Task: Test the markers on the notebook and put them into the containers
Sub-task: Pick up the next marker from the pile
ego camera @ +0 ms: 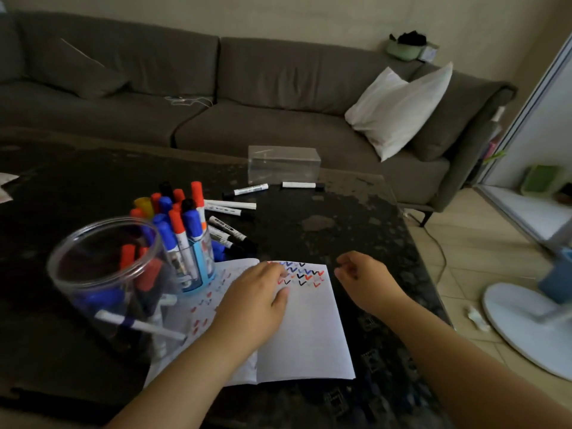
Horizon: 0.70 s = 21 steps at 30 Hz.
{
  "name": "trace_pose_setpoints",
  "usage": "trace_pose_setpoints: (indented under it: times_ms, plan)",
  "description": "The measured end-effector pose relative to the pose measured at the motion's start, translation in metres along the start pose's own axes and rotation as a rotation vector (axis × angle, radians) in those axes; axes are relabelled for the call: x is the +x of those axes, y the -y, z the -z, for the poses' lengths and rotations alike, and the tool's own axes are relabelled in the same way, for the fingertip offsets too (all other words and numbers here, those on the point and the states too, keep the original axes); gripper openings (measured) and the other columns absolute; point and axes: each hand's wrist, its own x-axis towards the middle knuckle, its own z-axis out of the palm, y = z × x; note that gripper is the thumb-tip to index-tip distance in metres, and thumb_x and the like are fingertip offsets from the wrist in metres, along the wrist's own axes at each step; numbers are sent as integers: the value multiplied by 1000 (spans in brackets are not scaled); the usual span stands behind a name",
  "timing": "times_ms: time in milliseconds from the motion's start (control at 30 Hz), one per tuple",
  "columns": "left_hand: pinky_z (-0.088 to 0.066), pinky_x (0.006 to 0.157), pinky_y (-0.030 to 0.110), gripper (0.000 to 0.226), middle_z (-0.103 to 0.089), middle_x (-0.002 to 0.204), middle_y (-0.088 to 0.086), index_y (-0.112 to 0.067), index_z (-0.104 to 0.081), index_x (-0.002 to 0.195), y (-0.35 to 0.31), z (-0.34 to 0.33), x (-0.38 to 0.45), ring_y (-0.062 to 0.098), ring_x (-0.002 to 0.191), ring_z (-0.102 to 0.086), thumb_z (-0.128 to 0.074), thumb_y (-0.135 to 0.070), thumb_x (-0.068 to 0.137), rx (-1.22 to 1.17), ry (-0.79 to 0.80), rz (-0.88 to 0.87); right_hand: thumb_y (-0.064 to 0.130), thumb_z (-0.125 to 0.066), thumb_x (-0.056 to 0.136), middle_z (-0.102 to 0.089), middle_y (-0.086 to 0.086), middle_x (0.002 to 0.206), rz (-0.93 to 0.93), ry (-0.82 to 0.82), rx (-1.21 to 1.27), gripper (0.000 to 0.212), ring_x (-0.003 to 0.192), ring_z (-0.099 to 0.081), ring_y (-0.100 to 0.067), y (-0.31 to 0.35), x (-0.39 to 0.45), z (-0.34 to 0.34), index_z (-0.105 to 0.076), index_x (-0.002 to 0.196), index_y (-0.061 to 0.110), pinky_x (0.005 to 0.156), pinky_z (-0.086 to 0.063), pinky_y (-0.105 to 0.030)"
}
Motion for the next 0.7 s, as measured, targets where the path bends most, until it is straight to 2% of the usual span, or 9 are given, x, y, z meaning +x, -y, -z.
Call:
trace_pose_setpoints:
  times_ms: [133, 333, 367, 467, 533, 600, 667, 700]
  plan:
    - [-40, 90, 16, 31, -50, 125, -8, -24, -48, 125, 13, -24, 39, 6, 113, -47, -48, -30, 95, 0, -26, -15, 23, -53, 95, -53, -4, 131, 43, -11, -77, 41, 113, -55, -18, -1, 52, -6, -48, 135, 17, 91, -44, -25]
    - [-31, 103, 22, 38, -48, 133, -8, -25, -45, 132, 33, -64, 87, 8, 123, -42, -42, -36, 96, 107, -81, 31, 24, -51, 96, -39, -8, 145, 70, -69, -147, 49, 129, -43, -24, -2, 155, -17, -38, 142, 13, 107, -34, -32]
    - [-34, 102, 24, 39, -49, 131, -7, -24, -48, 131, 36, -69, 89, 10, 122, -44, -44, -36, 94, 140, -78, 57, 24, -51, 96, -37, -8, 146, 69, -81, -147, 50, 131, -41, -25, -3, 171, -20, -36, 143, 13, 108, -32, -33]
    - [-51, 81, 33, 30, -66, 101, -1, -17, -67, 102, 42, -82, 93, 17, 93, -64, -66, -33, 77, 171, -108, 3, 25, -49, 97, -36, -11, 147, 67, -137, -170, 50, 133, -37, -27, -6, 216, -27, -35, 142, 9, 109, -30, -34]
    - [-50, 74, 30, 27, -67, 92, -2, -18, -68, 94, 51, -88, 92, 15, 84, -65, -67, -33, 71, 176, -151, 2, 25, -47, 98, -35, -12, 147, 51, -156, -168, 49, 134, -35, -28, -4, 242, -33, -35, 142, 7, 109, -30, -36]
    - [-43, 77, 26, 28, -65, 96, -5, -22, -66, 97, 55, -88, 90, 12, 87, -63, -59, -35, 73, 139, -144, 59, 23, -45, 99, -35, -14, 146, 49, -160, -157, 47, 134, -34, -29, -1, 266, -38, -35, 141, 4, 109, -29, -37]
    - [-33, 88, 24, 36, -56, 112, -11, -28, -58, 112, 51, -80, 92, 7, 103, -52, -47, -39, 80, 89, -67, 134, 22, -44, 99, -38, -16, 143, 61, -166, -165, 43, 132, -36, -30, 4, 286, -43, -38, 137, 2, 107, -30, -37]
    - [-26, 94, 20, 39, -46, 121, -16, -33, -49, 121, 52, -82, 94, 3, 112, -42, -40, -43, 84, 102, -78, 120, 21, -43, 100, -39, -16, 142, 68, -159, -178, 42, 131, -37, -31, 7, 294, -45, -38, 136, 2, 107, -30, -37]
